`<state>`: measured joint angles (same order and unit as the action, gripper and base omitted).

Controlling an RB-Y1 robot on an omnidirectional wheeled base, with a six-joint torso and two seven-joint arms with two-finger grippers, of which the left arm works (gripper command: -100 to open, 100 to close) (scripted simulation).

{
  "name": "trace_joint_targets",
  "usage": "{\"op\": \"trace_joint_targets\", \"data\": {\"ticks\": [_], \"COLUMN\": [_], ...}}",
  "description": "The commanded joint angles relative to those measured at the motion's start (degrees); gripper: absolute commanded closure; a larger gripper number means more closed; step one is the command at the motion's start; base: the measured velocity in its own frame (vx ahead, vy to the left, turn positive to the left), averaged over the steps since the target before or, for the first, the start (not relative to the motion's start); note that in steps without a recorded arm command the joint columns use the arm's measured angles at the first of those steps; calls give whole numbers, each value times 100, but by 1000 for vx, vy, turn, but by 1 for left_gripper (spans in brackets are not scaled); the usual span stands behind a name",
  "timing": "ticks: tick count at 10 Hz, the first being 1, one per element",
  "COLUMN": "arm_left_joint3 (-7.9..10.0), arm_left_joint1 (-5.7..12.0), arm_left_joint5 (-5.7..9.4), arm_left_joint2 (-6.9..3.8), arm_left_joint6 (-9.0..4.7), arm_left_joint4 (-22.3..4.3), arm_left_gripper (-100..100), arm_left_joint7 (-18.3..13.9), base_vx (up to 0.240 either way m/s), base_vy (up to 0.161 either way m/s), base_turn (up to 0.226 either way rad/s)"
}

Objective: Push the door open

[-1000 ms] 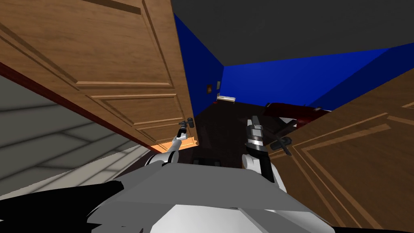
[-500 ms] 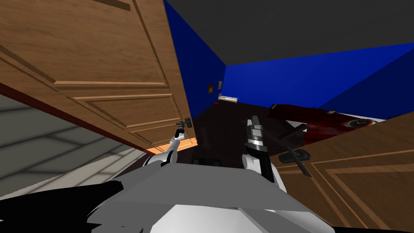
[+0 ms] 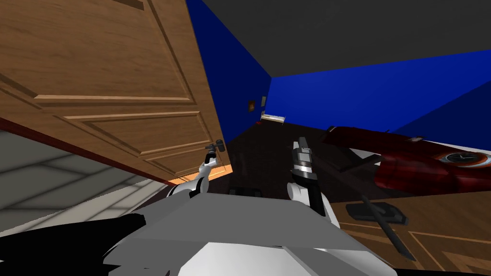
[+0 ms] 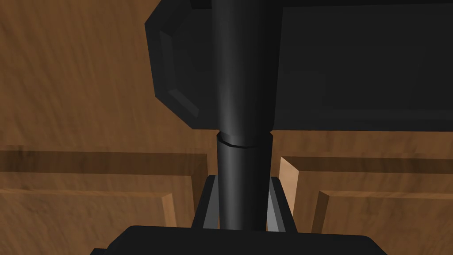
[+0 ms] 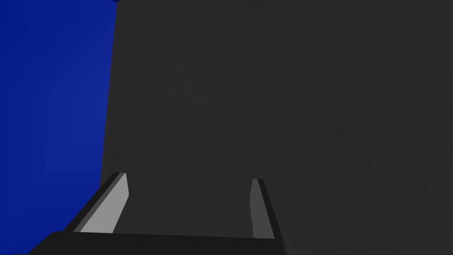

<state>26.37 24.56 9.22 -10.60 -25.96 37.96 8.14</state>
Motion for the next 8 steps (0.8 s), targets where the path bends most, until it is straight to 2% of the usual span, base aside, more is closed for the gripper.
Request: {"op": "trace_joint_targets", "data": {"ticks": [1,4,6,8], "arm_left_joint3": [77,222,258,416], "arm_left_joint1": [-39,-58,-99,-119], "arm_left_joint5": [23,67,76,124], "arm_left_joint2": [-16,-69,-93,-148], "arm_left_joint6": [31,26,26,15], "arm_left_joint4": [92,87,59,66], "arm_left_gripper": [100,100,100,100], "arm_left_joint7": [32,81,87,147], "base_vx": [156,169,115,146], "base_vy": [-75,-76,-24,-24], "base_turn": [55,62,48,51]}}
